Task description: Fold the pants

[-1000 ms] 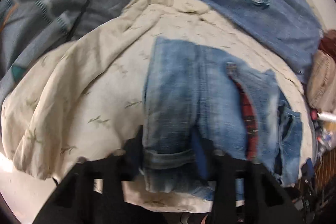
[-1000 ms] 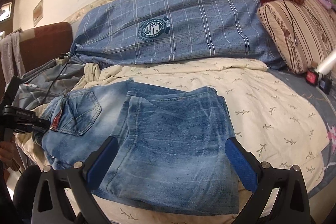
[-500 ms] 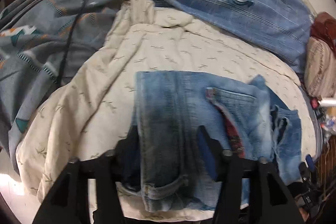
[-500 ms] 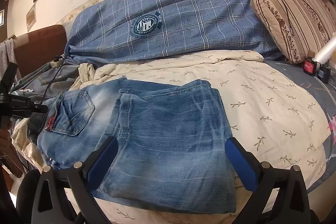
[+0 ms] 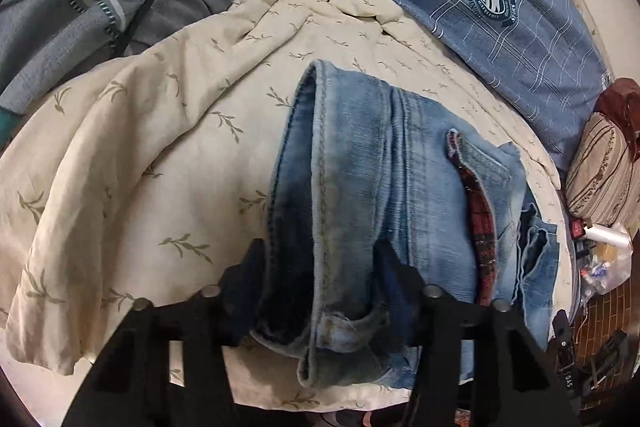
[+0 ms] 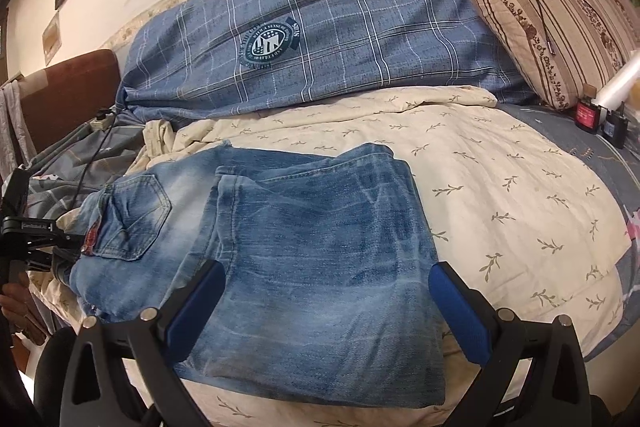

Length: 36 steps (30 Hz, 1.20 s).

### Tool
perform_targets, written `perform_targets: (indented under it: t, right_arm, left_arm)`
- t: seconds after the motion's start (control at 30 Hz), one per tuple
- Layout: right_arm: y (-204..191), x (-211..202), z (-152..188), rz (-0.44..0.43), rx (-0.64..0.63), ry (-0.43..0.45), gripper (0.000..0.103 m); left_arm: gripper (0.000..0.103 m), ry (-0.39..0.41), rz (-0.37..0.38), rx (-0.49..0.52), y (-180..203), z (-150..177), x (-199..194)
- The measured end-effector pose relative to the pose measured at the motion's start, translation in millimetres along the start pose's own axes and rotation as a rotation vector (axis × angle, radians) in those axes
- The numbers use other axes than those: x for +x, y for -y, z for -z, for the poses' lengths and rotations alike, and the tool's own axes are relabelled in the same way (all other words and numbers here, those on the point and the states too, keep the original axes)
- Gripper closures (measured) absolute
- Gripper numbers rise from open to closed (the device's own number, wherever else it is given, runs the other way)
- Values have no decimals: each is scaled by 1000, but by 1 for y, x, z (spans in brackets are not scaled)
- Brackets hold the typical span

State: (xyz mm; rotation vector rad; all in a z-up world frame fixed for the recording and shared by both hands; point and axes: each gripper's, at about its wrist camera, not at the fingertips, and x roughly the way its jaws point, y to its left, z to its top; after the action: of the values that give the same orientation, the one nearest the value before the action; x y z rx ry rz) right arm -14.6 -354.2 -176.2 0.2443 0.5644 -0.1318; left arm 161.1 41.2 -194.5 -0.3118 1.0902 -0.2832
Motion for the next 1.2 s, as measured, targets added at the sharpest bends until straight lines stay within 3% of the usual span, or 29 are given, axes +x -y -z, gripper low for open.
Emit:
perform_targets:
  t: [0.1, 0.2, 0.33, 0.37, 0.4, 0.47, 0.53, 0.63, 0.7, 0.77, 0.93, 1.1, 1.13, 1.2]
  right_arm:
    - [2, 1, -1, 0, 19, -4, 0]
    - [4, 2, -1, 0, 27, -10, 0]
    - [5, 1, 0, 2, 28, -9, 0]
    - [5, 1, 0, 2, 29, -8, 0]
    - [5, 1, 0, 2, 30, -8, 0]
    - [6, 1, 0, 2, 32, -9, 0]
    - [6, 2, 0, 0, 35, -11, 0]
    - [6, 2, -1, 1, 36, -9, 0]
    - [7, 2, -1, 0, 40, -11, 0]
    - [8, 3, -2, -1, 44, -10, 0]
    - [12, 2, -2, 1, 63, -7, 0]
    - [18, 3, -4, -18, 103, 0, 1]
    - [19, 5, -4, -44, 111, -6, 4]
    - [13, 9, -4, -103, 93, -30, 25]
  left_arm:
    - [79, 0, 20, 12, 8, -1, -4]
    - [87, 1, 29, 20, 17, -2, -9]
    - [86, 6, 7, 33, 18, -4, -7]
    - [78, 1, 6, 9, 13, -5, -4]
    - [59, 2, 0, -7, 9, -5, -2]
    - [31, -8, -63, -15, 6, -6, 7]
    - [31, 5, -70, -5, 7, -4, 8]
    - [44, 15, -70, 22, 13, -2, 6]
    - [74, 24, -58, 47, 18, -2, 3]
    - [88, 38, -52, 74, 25, -2, -3]
    - [92, 99, -119, 163, 48, 3, -16]
    - [92, 171, -102, 222, 74, 4, -47]
    - [92, 186, -91, 233, 80, 4, -54]
    - [92, 211, -74, 254, 91, 5, -67]
